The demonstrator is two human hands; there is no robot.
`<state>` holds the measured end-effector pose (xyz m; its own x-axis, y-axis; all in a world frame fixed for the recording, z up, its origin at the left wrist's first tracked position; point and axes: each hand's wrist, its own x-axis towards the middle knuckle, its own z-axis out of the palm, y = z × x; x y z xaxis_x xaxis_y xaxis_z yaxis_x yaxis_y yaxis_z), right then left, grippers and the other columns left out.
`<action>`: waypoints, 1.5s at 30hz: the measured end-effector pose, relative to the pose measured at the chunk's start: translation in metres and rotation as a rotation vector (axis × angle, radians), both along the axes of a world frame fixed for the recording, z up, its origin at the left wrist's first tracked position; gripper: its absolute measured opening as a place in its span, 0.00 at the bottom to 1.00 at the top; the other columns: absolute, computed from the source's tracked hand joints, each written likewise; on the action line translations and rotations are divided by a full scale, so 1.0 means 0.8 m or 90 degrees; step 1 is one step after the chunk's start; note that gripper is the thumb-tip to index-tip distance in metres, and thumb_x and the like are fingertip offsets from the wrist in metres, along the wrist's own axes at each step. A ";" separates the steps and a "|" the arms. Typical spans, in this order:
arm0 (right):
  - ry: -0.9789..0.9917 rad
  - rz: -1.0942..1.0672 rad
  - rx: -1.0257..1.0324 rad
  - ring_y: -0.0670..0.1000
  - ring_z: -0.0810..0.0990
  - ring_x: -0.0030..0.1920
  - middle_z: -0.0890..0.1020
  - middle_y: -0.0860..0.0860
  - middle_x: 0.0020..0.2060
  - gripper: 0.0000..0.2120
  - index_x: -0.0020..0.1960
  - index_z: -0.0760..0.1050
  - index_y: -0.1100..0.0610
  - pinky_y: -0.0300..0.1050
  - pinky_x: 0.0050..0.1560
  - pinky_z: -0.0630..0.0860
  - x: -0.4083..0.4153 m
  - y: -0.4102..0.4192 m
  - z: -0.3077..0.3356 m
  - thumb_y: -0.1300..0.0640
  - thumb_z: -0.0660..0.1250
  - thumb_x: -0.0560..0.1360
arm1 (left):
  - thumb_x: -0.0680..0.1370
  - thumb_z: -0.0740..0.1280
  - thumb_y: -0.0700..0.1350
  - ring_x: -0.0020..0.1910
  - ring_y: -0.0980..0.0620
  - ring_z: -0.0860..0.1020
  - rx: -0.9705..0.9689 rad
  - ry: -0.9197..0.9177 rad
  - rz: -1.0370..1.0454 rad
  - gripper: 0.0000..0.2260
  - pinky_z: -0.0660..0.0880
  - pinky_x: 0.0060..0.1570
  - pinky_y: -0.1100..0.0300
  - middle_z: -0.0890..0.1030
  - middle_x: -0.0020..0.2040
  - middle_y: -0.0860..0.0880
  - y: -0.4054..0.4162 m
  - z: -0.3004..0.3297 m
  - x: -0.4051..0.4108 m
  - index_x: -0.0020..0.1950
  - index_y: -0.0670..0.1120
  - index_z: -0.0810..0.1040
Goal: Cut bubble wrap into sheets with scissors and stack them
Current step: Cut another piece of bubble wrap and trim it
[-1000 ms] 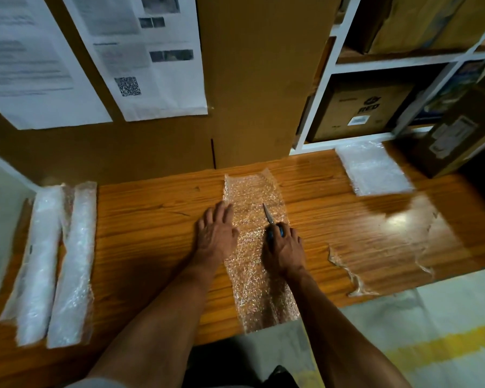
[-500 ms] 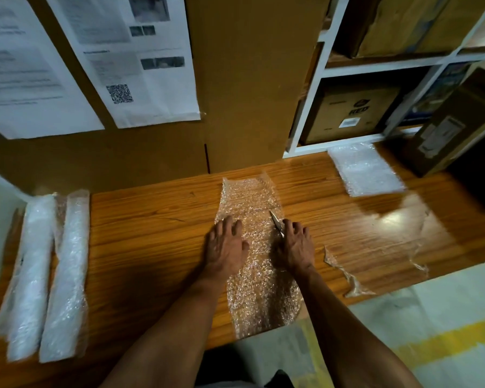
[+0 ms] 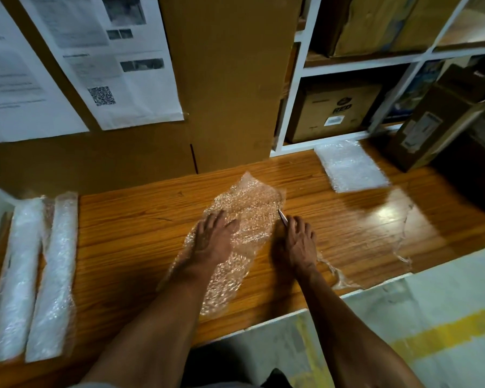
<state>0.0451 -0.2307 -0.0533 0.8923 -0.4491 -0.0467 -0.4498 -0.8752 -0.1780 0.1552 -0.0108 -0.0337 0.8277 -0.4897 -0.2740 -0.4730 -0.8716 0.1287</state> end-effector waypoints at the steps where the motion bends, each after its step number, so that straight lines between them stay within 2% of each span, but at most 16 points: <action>1: -0.029 0.048 0.007 0.64 0.75 0.65 0.75 0.60 0.71 0.31 0.77 0.67 0.58 0.62 0.63 0.75 0.001 0.004 -0.001 0.48 0.68 0.77 | 0.79 0.68 0.42 0.83 0.42 0.45 -0.014 -0.008 0.018 0.41 0.47 0.80 0.38 0.41 0.85 0.50 0.002 -0.002 -0.005 0.82 0.64 0.48; 4: -0.020 0.173 0.055 0.63 0.69 0.76 0.69 0.59 0.78 0.33 0.81 0.66 0.54 0.64 0.73 0.66 0.002 0.026 0.006 0.40 0.49 0.81 | 0.82 0.63 0.58 0.83 0.40 0.50 -0.031 -0.007 0.055 0.34 0.53 0.80 0.40 0.44 0.85 0.46 0.005 -0.008 -0.031 0.84 0.56 0.50; 6: 0.022 0.234 0.048 0.63 0.65 0.79 0.67 0.58 0.79 0.36 0.81 0.66 0.52 0.66 0.77 0.60 0.004 0.039 0.003 0.37 0.44 0.80 | 0.82 0.59 0.64 0.83 0.39 0.49 -0.021 0.011 0.060 0.35 0.54 0.79 0.40 0.44 0.85 0.46 0.006 -0.012 -0.045 0.84 0.55 0.47; 11: 0.014 0.247 0.030 0.58 0.74 0.66 0.75 0.53 0.68 0.24 0.72 0.71 0.48 0.57 0.65 0.68 0.004 0.053 0.002 0.40 0.50 0.83 | 0.82 0.64 0.56 0.83 0.41 0.39 0.000 0.084 0.044 0.37 0.42 0.79 0.36 0.39 0.84 0.50 0.024 -0.006 -0.038 0.83 0.61 0.43; 14: -0.016 0.101 0.033 0.62 0.72 0.70 0.72 0.59 0.73 0.26 0.78 0.66 0.55 0.61 0.70 0.69 0.002 0.048 0.003 0.48 0.58 0.83 | 0.80 0.69 0.47 0.82 0.42 0.37 0.003 0.088 0.058 0.42 0.39 0.78 0.34 0.37 0.83 0.54 0.046 -0.001 -0.025 0.82 0.66 0.44; 17: 0.067 -0.067 0.044 0.66 0.64 0.78 0.62 0.64 0.80 0.31 0.84 0.52 0.59 0.61 0.76 0.63 -0.005 0.031 0.005 0.54 0.58 0.85 | 0.75 0.67 0.35 0.83 0.41 0.40 0.007 0.028 0.089 0.47 0.43 0.78 0.33 0.39 0.84 0.53 0.063 -0.009 -0.021 0.81 0.66 0.45; 19: 0.117 -0.102 0.038 0.65 0.63 0.78 0.62 0.64 0.79 0.31 0.84 0.49 0.60 0.59 0.77 0.63 -0.009 0.021 0.006 0.56 0.57 0.86 | 0.76 0.67 0.37 0.83 0.41 0.44 0.000 0.009 0.112 0.44 0.47 0.79 0.35 0.42 0.85 0.52 0.068 -0.013 -0.026 0.82 0.65 0.47; 22: 0.126 -0.098 0.010 0.64 0.67 0.74 0.67 0.64 0.75 0.28 0.82 0.51 0.61 0.56 0.73 0.66 -0.008 0.010 0.008 0.58 0.56 0.85 | 0.83 0.62 0.53 0.83 0.41 0.45 -0.021 0.030 0.145 0.34 0.49 0.80 0.36 0.44 0.85 0.50 0.067 -0.019 -0.036 0.83 0.60 0.46; 24: 0.126 -0.096 0.017 0.64 0.69 0.72 0.69 0.64 0.72 0.25 0.81 0.54 0.61 0.56 0.70 0.67 -0.004 0.006 0.009 0.59 0.54 0.86 | 0.83 0.61 0.55 0.83 0.40 0.43 -0.022 0.049 0.154 0.34 0.47 0.80 0.37 0.42 0.85 0.50 0.067 -0.020 -0.040 0.84 0.60 0.45; 31: 0.103 -0.059 0.060 0.65 0.73 0.67 0.72 0.64 0.68 0.20 0.77 0.62 0.64 0.58 0.65 0.70 -0.004 0.014 0.012 0.61 0.53 0.86 | 0.78 0.66 0.37 0.83 0.40 0.39 0.040 0.079 0.122 0.45 0.43 0.79 0.35 0.38 0.84 0.51 0.087 -0.010 -0.024 0.82 0.66 0.42; 34: -0.003 -0.064 0.109 0.68 0.80 0.54 0.77 0.69 0.57 0.18 0.68 0.71 0.71 0.57 0.51 0.76 -0.004 0.030 0.022 0.68 0.66 0.80 | 0.77 0.64 0.34 0.83 0.36 0.41 0.067 0.008 0.096 0.46 0.46 0.78 0.34 0.38 0.84 0.48 0.100 -0.008 -0.023 0.83 0.65 0.43; 36: -0.054 -0.089 0.126 0.65 0.80 0.46 0.78 0.66 0.51 0.17 0.63 0.72 0.70 0.50 0.42 0.70 -0.007 0.045 0.029 0.66 0.72 0.77 | 0.78 0.64 0.33 0.83 0.36 0.43 0.066 -0.031 0.091 0.44 0.48 0.77 0.35 0.39 0.84 0.47 0.107 -0.006 -0.024 0.83 0.61 0.44; 39: -0.150 -0.105 0.222 0.56 0.71 0.43 0.73 0.60 0.51 0.13 0.61 0.69 0.66 0.42 0.40 0.62 0.000 0.061 0.039 0.60 0.66 0.82 | 0.78 0.65 0.37 0.82 0.38 0.50 0.002 -0.056 0.125 0.40 0.54 0.78 0.39 0.46 0.85 0.46 0.112 -0.003 -0.025 0.84 0.55 0.49; 41: -0.196 -0.142 0.299 0.57 0.72 0.45 0.76 0.63 0.51 0.11 0.58 0.71 0.67 0.44 0.42 0.63 0.014 0.069 0.044 0.61 0.66 0.81 | 0.79 0.66 0.41 0.78 0.42 0.61 -0.075 -0.090 0.135 0.32 0.62 0.75 0.44 0.60 0.82 0.46 0.107 -0.001 -0.026 0.82 0.51 0.58; 43: -0.207 -0.200 0.402 0.58 0.77 0.47 0.79 0.61 0.51 0.12 0.59 0.74 0.65 0.44 0.43 0.67 0.029 0.085 0.056 0.58 0.67 0.82 | 0.81 0.65 0.46 0.67 0.49 0.70 -0.177 -0.081 0.133 0.20 0.72 0.68 0.50 0.72 0.72 0.50 0.101 0.000 -0.027 0.73 0.54 0.69; 45: -0.220 -0.268 0.610 0.57 0.81 0.50 0.82 0.58 0.50 0.11 0.61 0.75 0.63 0.44 0.40 0.73 0.041 0.104 0.067 0.56 0.65 0.84 | 0.83 0.65 0.51 0.55 0.54 0.77 -0.300 0.056 0.166 0.06 0.79 0.56 0.53 0.80 0.60 0.54 0.092 0.007 -0.031 0.60 0.58 0.76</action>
